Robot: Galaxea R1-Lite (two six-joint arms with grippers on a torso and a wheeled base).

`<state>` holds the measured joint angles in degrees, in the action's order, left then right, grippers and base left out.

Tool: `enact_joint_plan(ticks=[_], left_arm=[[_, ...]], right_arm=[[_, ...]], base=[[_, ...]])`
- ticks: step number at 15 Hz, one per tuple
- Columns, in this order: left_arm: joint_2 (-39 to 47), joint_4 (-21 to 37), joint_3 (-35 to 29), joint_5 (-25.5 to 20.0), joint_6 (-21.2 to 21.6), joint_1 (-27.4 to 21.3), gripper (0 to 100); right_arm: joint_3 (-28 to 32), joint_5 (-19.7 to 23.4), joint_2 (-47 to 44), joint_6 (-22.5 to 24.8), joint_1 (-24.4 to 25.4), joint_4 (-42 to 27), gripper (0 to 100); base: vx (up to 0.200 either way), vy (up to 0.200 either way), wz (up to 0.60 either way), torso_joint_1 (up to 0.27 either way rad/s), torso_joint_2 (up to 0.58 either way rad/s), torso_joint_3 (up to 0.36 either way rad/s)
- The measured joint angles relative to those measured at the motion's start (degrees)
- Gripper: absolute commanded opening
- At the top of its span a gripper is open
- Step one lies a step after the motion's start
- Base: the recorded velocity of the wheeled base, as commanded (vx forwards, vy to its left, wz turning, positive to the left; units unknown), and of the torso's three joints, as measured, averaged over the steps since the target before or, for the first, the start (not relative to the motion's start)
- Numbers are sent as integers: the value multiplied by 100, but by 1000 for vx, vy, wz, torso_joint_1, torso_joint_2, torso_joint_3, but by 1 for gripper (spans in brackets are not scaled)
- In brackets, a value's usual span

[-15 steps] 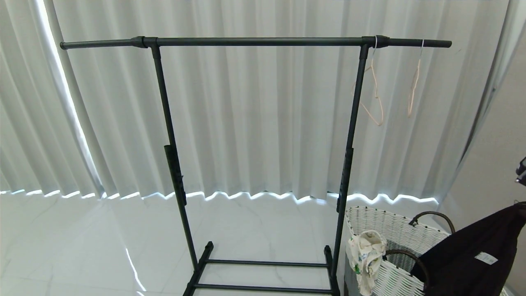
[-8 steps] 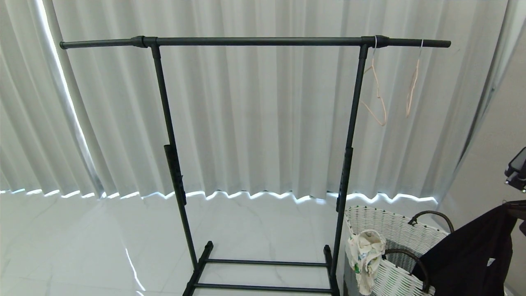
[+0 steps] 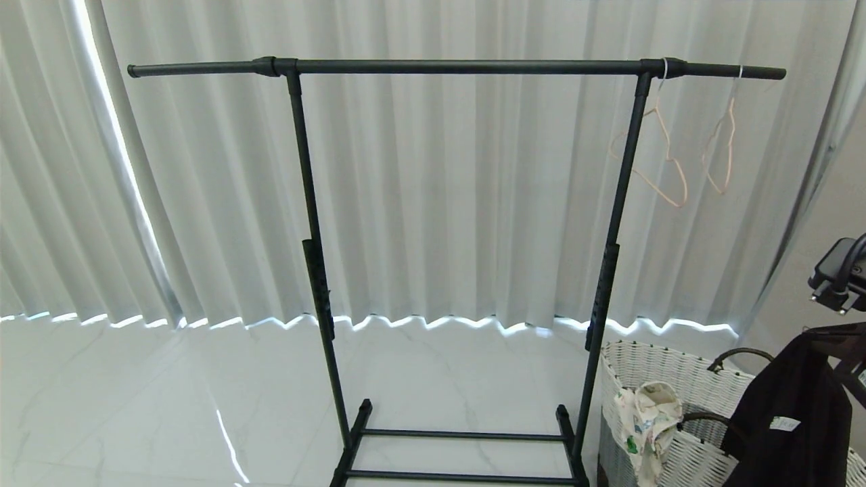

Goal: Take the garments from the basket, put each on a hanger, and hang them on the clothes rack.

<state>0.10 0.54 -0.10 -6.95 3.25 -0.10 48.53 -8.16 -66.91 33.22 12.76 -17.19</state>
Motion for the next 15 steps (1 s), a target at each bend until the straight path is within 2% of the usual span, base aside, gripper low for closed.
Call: enact_joint_plan(ticks=[1,4,9,11,12,15], left_arm=[[0,-2,0,2,0,0,100],[0,0,0,4,13,-1,100],[0,0,0,2,18,-1,100],[0,-2,0,-16,121,10,100],[0,0,0,-29,262,5,100],[0,-5,0,-38,200,0,100]], right_arm=[[37,-2,-37,-2,11,6,0],[155,-2,-169,-60,222,33,0],[286,-11,-419,-145,925,11,0],[301,-13,-563,-330,1182,0,0],[310,-11,-644,-596,1342,1,0],[382,-11,-1053,-1825,2011,26,0]], base=[[0,200,0,2,-2,7],[0,0,0,0,0,0],[0,0,0,0,0,0],[0,0,0,0,0,0],[0,0,0,0,0,0],[0,0,0,0,0,0]])
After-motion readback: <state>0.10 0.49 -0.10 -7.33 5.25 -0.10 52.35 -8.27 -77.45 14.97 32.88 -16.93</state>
